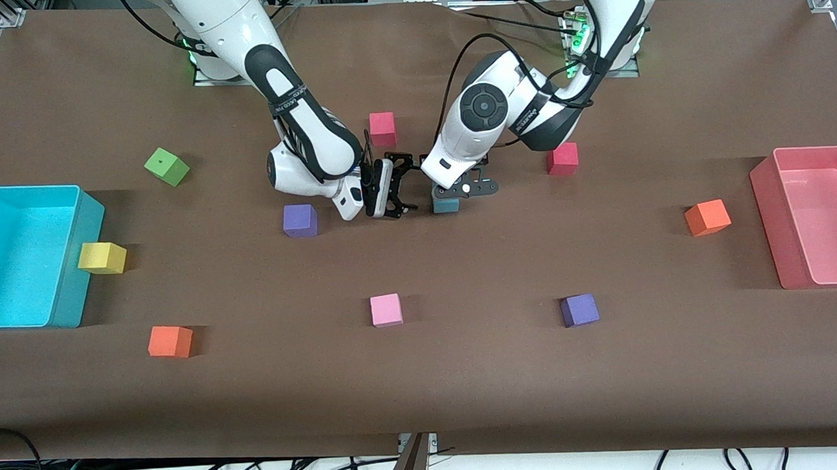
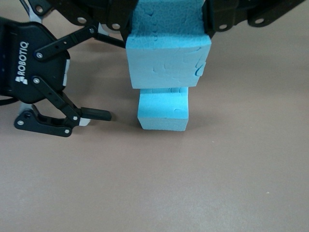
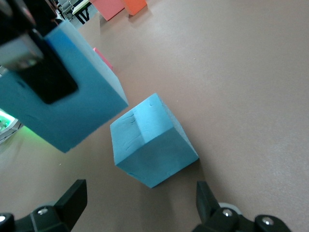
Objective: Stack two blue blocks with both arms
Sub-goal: 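Lower the held cube onto the placed cube and open the left gripper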
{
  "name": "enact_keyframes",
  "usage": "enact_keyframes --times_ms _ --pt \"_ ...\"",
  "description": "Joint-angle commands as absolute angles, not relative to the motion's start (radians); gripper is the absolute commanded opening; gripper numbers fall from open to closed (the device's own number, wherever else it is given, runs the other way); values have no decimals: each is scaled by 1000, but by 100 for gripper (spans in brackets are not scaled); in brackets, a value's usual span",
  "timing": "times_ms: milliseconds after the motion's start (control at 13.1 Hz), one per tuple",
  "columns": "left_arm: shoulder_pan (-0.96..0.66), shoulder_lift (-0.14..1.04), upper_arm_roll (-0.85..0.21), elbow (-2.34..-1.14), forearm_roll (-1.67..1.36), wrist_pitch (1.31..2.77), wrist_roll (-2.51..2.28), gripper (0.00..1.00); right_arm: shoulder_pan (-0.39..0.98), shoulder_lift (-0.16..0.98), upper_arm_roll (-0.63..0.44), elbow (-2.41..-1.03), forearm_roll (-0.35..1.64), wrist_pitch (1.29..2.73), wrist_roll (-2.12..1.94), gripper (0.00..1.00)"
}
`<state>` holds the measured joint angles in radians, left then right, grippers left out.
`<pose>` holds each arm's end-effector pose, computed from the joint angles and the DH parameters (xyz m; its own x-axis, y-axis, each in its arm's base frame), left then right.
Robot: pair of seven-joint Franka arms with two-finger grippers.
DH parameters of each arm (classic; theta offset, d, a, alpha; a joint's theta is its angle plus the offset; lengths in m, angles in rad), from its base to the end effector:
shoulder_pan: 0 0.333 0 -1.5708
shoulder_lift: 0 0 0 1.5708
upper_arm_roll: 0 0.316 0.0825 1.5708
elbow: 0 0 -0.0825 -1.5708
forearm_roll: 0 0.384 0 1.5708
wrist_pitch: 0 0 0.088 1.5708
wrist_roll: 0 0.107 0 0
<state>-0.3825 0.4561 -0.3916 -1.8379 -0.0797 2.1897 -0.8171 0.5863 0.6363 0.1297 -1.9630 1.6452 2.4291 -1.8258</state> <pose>0.4625 -0.4334 0.2929 0.9690 0.1080 -0.2223 0.1320 -0.9866 0.0962 0.4472 0.3937 0.1365 0.5354 0.5310 0.6568 0.8375 -0.2329 -0.4944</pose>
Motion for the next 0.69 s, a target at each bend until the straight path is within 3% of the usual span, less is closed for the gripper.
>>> enact_keyframes --times_ms 0,612 --pt "-411 494 -357 -1804 -77 2212 -827 0 578 644 135 -1953 1666 2419 -1848 100" --pt "-449 535 -327 -1795 -80 2237 -836 0 578 644 135 -1954 1666 2419 -1850 100"
